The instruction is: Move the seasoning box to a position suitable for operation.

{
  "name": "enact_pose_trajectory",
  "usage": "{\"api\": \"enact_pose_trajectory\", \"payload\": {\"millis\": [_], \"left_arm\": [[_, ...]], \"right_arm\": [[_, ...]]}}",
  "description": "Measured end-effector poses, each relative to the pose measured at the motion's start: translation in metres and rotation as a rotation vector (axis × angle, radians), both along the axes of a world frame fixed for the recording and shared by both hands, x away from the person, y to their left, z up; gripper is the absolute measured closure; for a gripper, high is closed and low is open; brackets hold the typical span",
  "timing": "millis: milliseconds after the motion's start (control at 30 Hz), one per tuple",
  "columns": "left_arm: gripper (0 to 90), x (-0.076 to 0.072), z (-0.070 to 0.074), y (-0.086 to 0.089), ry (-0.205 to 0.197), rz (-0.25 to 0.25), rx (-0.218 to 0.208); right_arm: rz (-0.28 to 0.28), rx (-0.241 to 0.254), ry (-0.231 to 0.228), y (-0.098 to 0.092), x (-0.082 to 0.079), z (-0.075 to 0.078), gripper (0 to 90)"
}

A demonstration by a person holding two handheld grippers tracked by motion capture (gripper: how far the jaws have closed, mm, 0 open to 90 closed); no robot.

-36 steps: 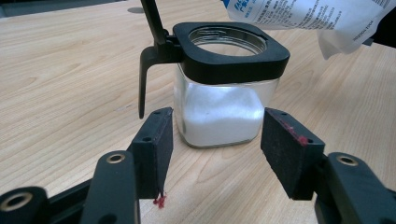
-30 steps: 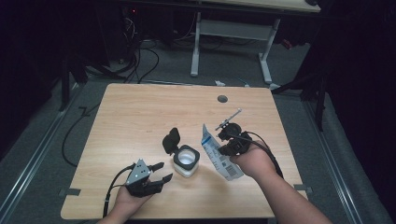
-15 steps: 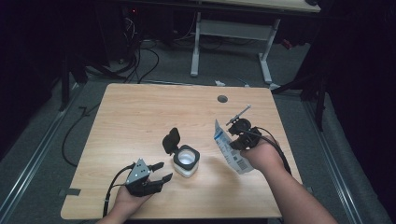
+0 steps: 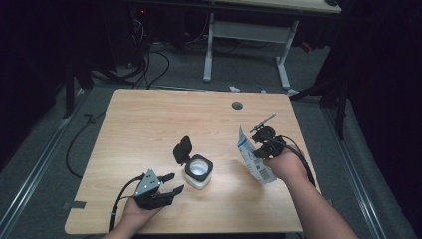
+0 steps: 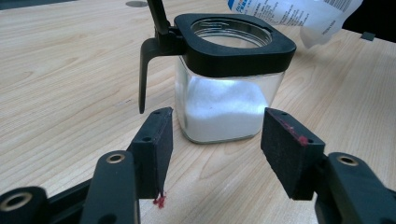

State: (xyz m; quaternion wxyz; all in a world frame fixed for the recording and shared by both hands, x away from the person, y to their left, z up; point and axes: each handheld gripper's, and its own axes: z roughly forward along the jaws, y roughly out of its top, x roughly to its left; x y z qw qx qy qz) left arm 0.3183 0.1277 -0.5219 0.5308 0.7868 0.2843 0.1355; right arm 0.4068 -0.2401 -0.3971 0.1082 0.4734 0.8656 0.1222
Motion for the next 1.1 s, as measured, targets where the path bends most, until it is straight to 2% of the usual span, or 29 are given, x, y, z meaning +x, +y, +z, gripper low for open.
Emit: {"api": "enact_pose_trajectory", "payload": {"millis": [100, 367, 467, 600, 667, 800, 833, 933, 1033, 1100], "left_arm": [[44.2, 0.001, 0.000, 0.000, 0.006, 0.000, -0.001], [44.5, 0.004, -0.001, 0.002, 0.004, 0.008, 0.011], [44.5, 0.010, 0.000, 0.008, 0.000, 0.032, 0.018], [44.1, 0.021, 0.001, 0.022, 0.014, 0.075, 0.017], [44.1, 0.027, 0.001, 0.031, 0.014, 0.108, 0.024], [44.1, 0.034, 0.001, 0.047, 0.023, 0.159, 0.010], [44.1, 0.035, 0.002, 0.051, 0.024, 0.169, 0.021], [43.5, 0.037, 0.002, 0.058, 0.006, 0.188, 0.051], [43.5, 0.038, 0.001, 0.062, 0.003, 0.201, 0.073], [43.4, 0.038, 0.001, 0.063, -0.002, 0.205, 0.087]], "right_arm": [[-0.009, -0.013, -0.003, -0.007, 0.003, -0.002, 90.0], [-0.053, 0.006, -0.025, -0.019, 0.006, -0.010, 89.9], [-0.047, -0.001, -0.049, -0.020, 0.007, -0.010, 89.9], [-0.054, 0.030, -0.107, -0.020, 0.006, -0.006, 89.9], [-0.052, 0.037, -0.118, -0.019, 0.006, -0.006, 89.9], [-0.053, 0.053, -0.152, -0.019, 0.002, -0.007, 89.9], [-0.061, 0.066, -0.158, -0.020, 0.001, -0.008, 89.9], [-0.061, 0.058, -0.186, -0.024, -0.002, -0.010, 89.9], [-0.078, 0.112, -0.233, -0.030, -0.008, -0.010, 89.9], [-0.078, 0.116, -0.254, -0.032, -0.012, -0.010, 89.9]]}}
